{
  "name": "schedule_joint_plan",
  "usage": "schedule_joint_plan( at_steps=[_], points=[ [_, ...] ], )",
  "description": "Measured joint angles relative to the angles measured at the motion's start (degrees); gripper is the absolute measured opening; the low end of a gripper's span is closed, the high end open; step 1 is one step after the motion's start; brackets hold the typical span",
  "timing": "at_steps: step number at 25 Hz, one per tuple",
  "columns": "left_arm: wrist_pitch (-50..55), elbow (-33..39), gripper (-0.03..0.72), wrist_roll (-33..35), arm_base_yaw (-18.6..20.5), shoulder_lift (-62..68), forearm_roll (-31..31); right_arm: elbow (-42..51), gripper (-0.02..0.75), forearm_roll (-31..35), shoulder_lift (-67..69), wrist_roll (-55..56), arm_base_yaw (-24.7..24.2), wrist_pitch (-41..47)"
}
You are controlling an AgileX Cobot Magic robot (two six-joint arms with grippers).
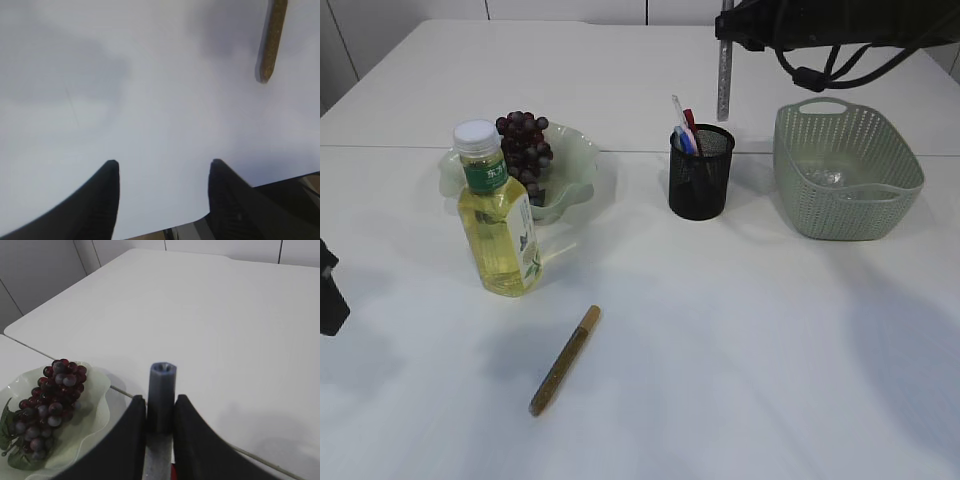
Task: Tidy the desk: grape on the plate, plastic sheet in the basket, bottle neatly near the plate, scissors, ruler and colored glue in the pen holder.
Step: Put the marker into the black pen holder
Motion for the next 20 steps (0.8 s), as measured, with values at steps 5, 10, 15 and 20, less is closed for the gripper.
schedule_joint_plan(
  at_steps=[5,10,15,20],
  points=[
    [-0.6,0.0,0.415,0.0,0.0,0.0,0.0,0.0,0.141,12.0,3.52,-9.85,0.0,-0.52],
    [-0.73,0.0,0.415,0.0,0.0,0.0,0.0,0.0,0.169,18.03,5.39,-17.87,0.0,-1.51],
    [-0.83,0.0,0.415,0.0,0.0,0.0,0.0,0.0,0.283,18.81,5.39,-19.3,0.0,-1.51],
    [-0.83,0.0,0.415,0.0,0.0,0.0,0.0,0.0,0.325,18.29,5.39,-18.81,0.0,-1.28]
  ],
)
